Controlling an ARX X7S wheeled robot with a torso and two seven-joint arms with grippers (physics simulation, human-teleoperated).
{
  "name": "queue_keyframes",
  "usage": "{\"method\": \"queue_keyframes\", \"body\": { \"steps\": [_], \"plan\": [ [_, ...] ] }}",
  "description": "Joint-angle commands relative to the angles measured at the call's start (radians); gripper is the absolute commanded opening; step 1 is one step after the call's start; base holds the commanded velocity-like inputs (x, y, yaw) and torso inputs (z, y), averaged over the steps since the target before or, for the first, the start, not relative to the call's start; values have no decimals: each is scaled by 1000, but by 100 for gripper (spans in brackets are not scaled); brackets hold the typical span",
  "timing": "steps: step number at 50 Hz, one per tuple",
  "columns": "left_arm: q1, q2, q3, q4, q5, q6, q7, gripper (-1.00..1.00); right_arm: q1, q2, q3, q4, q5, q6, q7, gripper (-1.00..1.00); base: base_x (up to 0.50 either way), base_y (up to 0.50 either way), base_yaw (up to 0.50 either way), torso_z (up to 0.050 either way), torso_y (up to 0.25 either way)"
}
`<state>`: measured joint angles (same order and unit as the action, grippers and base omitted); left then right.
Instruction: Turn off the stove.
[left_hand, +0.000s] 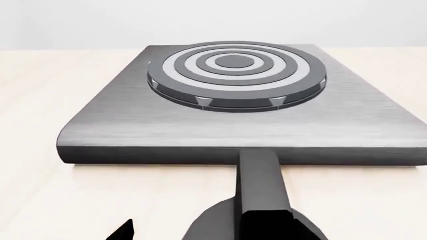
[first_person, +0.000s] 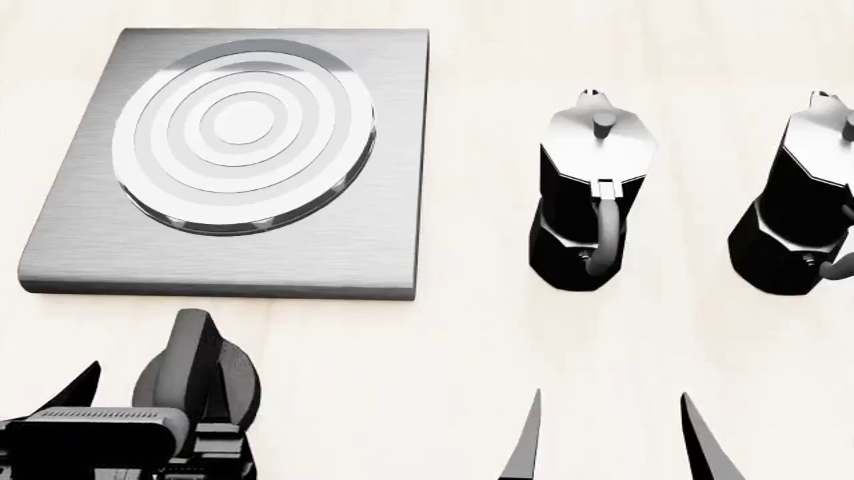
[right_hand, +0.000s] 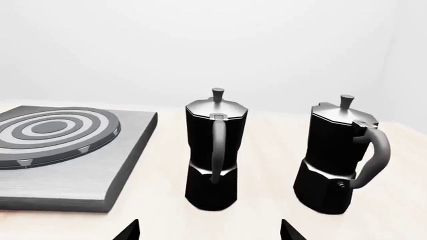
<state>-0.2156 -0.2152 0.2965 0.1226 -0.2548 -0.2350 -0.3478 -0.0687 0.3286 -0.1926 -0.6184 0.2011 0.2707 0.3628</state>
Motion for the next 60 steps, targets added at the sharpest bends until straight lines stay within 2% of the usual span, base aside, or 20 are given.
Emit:
{"method": "queue_keyframes", "body": {
  "steps": [1,35,60],
  "plan": [
    [-6,-6,-11,-49,-12,-23,-10,100,1,3,-3,-1,3,0,3,100,0,0,0,0,0],
    [75,-50,-39,88,-75,-74,-40,100,2,13,-10,-1,13,-5,11,100,0,0,0,0,-1],
    [96,-68,-75,80,-106,-72,-60,100,4,18,-17,5,18,-11,16,100,0,0,0,0,-1]
  ]
}}
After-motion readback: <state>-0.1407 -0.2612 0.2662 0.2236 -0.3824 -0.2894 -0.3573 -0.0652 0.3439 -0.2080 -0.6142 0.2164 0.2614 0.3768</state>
